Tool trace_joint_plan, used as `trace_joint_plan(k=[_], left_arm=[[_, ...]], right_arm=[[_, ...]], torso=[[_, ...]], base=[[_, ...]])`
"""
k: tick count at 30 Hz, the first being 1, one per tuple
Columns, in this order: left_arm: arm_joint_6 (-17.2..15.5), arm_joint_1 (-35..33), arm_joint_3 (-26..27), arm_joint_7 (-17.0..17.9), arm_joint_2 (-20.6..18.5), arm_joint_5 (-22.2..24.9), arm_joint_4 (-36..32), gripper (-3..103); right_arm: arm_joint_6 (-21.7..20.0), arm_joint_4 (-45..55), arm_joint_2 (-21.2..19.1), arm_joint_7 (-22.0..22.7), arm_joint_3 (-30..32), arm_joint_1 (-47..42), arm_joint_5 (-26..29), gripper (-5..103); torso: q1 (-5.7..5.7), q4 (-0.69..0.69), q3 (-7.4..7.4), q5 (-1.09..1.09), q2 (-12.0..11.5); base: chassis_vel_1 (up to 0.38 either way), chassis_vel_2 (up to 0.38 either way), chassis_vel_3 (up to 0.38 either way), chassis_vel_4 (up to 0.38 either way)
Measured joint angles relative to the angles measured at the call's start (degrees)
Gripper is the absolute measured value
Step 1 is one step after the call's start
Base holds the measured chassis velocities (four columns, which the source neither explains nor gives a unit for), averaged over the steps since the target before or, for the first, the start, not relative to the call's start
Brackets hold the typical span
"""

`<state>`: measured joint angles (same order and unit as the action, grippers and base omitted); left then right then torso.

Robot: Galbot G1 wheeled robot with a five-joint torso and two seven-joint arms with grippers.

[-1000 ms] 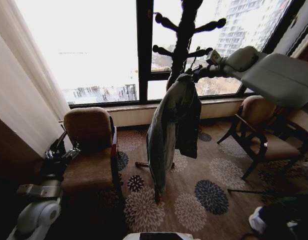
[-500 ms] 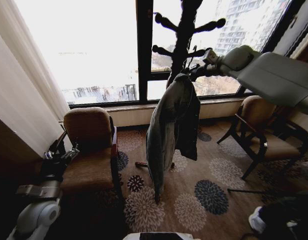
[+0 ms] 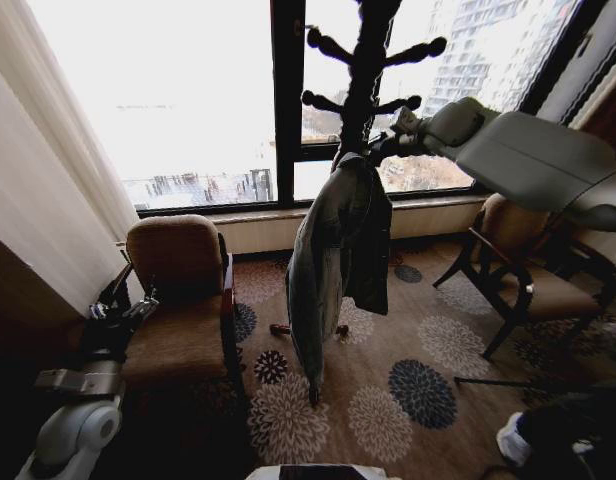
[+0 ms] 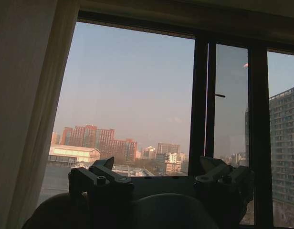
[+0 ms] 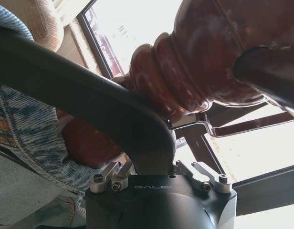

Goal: Pick up the clothes from the bed and hang them on the clothes hanger.

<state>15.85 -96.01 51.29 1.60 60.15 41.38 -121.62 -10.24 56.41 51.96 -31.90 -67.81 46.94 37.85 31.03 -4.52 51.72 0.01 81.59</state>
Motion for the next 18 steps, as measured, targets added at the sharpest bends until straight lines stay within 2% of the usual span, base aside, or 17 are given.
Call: trace_joint_plan(k=[9,18], left_arm=[[0.0,1.53,-0.96,-0.03,-0.35,0.14,0.75,100],[-0.18,2.46,-1.07,-0.01,-0.46,0.8,0.7,100]], right_arm=[[-1.47,4.46,-1.89,0.72,0.9,1.48,0.22,25],[-2.1,5.21,-0.94,1.76,-1.56,1.5,0.39,25]], torso=[[-0.01,-0.01,-0.01,0.0,0.0],[0.0,-0.02,-0.01,-0.01,0.0]], base=[[0.0,0.0,0.0,0.0],[0.0,0.0,0.0,0.0]])
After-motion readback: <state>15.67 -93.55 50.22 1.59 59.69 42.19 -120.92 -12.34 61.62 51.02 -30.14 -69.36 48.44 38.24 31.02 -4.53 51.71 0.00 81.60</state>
